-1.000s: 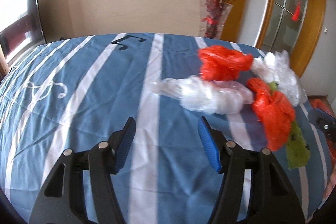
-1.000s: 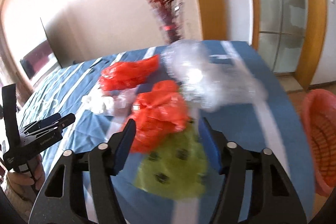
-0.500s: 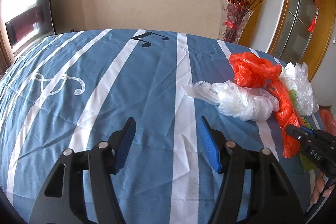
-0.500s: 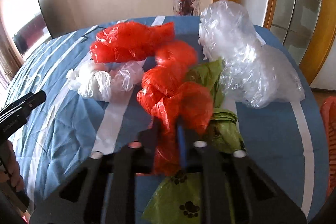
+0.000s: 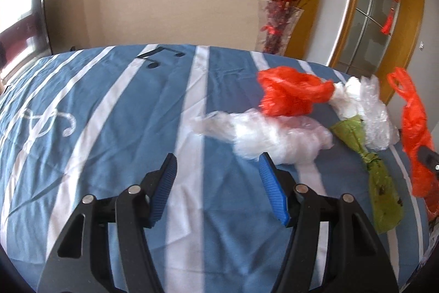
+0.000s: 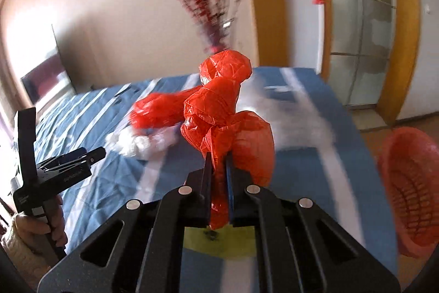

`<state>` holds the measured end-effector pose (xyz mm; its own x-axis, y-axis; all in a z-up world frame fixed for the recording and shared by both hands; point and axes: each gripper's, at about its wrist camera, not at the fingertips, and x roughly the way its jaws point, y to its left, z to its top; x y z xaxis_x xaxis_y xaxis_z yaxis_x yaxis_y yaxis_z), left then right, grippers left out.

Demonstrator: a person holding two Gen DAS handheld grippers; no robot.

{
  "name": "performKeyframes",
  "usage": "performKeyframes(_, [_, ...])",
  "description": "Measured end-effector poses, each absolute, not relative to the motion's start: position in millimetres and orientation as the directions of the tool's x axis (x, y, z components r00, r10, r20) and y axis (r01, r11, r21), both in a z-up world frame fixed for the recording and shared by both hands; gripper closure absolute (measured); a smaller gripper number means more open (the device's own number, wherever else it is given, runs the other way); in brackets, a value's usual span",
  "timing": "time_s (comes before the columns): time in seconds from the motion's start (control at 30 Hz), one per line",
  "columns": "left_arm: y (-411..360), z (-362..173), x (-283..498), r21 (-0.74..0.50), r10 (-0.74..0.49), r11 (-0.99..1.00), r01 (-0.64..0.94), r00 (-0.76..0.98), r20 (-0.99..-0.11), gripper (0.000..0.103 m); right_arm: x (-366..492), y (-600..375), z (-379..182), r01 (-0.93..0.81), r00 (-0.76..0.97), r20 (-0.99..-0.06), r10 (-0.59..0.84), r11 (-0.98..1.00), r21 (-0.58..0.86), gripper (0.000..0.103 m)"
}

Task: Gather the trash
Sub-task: 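Close the right tool on a red bag and lift it, then close the left tool on the clear plastic bag while the right tool holds the red bag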

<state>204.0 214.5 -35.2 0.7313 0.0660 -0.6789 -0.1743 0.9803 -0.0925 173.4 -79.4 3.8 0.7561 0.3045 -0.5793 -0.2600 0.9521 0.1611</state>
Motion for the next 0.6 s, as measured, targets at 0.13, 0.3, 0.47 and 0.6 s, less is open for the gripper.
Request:
performKeyframes(0.13, [196.5, -35.3, 220.4, -0.087, 0.042, 0.987, -0.137, 0.732, -0.68, 0.035, 171.4, -110.8, 2.8, -0.173, 0.779, -0.583, 0.229, 0.973, 0.151, 0.094])
performKeyframes(0.3, [183.2, -38.2, 243.2, -0.07, 0.037, 0.991, -0.117, 0.724, -0.689, 0.029, 174.4, -140.1, -6.6, -0.106, 0.773, -0.605, 0.19, 0.979, 0.172, 0.094])
performKeyframes(0.47, [179.0, -47.8, 262.9, -0.081, 0.005, 0.992, -0.092, 0.694, -0.72, 0.024, 175.9, -146.4, -14.8, -0.097, 0.764, -0.618, 0.187, 0.979, 0.177, 0.094])
performKeyframes(0.6, [178.3, -53.4, 266.0, -0.125, -0.046, 0.99, -0.068, 0.677, -0.734, 0.028, 176.2, -146.2, -19.2, -0.095, 0.757, -0.624, 0.192, 0.978, 0.185, 0.094])
